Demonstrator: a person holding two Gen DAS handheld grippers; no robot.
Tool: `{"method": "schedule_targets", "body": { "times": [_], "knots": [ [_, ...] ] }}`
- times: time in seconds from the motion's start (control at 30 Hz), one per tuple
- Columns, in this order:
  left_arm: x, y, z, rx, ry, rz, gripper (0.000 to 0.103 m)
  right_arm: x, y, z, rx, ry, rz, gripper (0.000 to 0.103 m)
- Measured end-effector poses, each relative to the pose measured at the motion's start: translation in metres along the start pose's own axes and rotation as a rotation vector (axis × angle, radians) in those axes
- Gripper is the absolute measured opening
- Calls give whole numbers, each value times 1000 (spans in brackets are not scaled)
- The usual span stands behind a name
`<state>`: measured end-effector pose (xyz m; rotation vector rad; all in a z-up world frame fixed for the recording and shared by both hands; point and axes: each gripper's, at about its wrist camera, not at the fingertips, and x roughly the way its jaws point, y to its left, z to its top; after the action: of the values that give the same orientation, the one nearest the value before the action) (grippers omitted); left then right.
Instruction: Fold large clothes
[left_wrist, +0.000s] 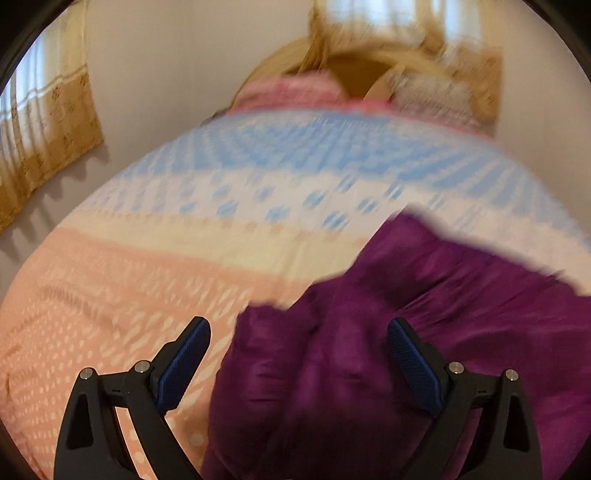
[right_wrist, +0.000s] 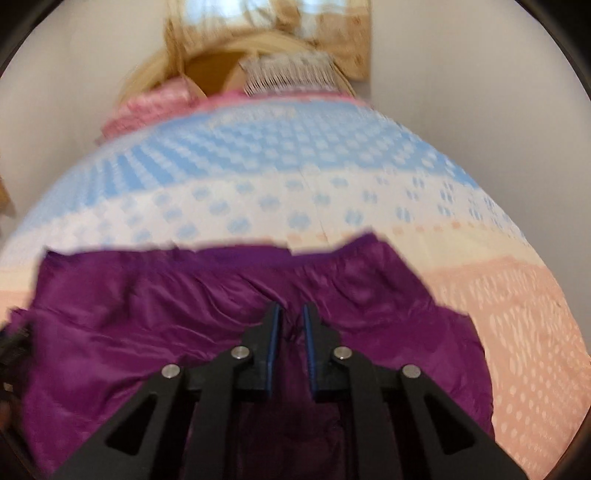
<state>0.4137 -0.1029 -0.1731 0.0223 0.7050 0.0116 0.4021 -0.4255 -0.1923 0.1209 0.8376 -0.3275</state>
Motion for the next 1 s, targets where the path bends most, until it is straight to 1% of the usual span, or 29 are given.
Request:
{"method": "schedule_targets", "body": {
  "times": [0.03, 0.1, 0.13, 0.17, 0.2, 0.27, 0.3, 0.33, 0.37, 0.4, 0.43, 0.47, 0.5, 0.53, 0.6, 0.77, 1.0],
  "knots": [
    [-13, -7, 4, 12, -43, -18, 97, -1, -3, -3, 16, -9, -35, 38],
    [-32, -28, 10, 56, -82, -54, 97, -8, -8, -2, 48, -33, -77, 54],
    [-35, -38, 11, 78, -87, -70, 97, -15, -8, -2, 67, -49, -60, 54],
    [-36, -47, 11, 97, -90, -80, 97, -23, -4, 1, 72, -73, 1, 54],
    [-32, -57, 10, 117, -93, -81, 97, -28, 3, 3, 49, -86, 33, 54],
    [-18, -68, 6, 150, -81, -60, 97, -36, 21, 6, -27, -110, 95, 54],
    [-9, -73, 4, 166, -67, -37, 97, -34, 24, 6, -39, -101, 113, 50],
    [3, -75, 1, 181, -52, -4, 97, -28, 24, 6, -39, -81, 105, 50],
    [18, -75, -1, 187, -16, 30, 97, -19, 16, 5, -23, -74, 63, 50],
    [32, -74, -4, 179, 34, 44, 97, -14, 13, 3, -16, -71, 38, 50],
    [44, -70, -7, 151, 86, 23, 97, -4, 4, 0, -2, -58, 6, 50],
    [50, -63, -9, 109, 109, -18, 99, 7, -7, -3, 21, -37, -1, 51],
    [51, -60, -9, 87, 111, -35, 101, 14, -15, -6, 39, -23, 11, 54],
    [51, -60, -9, 78, 111, -42, 101, 21, -24, -10, 61, -18, 29, 54],
    [54, -67, -12, 104, 116, -42, 102, 21, -28, -12, 64, -27, 34, 55],
    [59, -72, -10, 102, 134, -61, 102, 18, -27, -21, 80, -37, -11, 55],
    [63, -69, -13, 102, 155, -70, 102, 23, -23, -21, 56, -6, -82, 57]
  ]
}}
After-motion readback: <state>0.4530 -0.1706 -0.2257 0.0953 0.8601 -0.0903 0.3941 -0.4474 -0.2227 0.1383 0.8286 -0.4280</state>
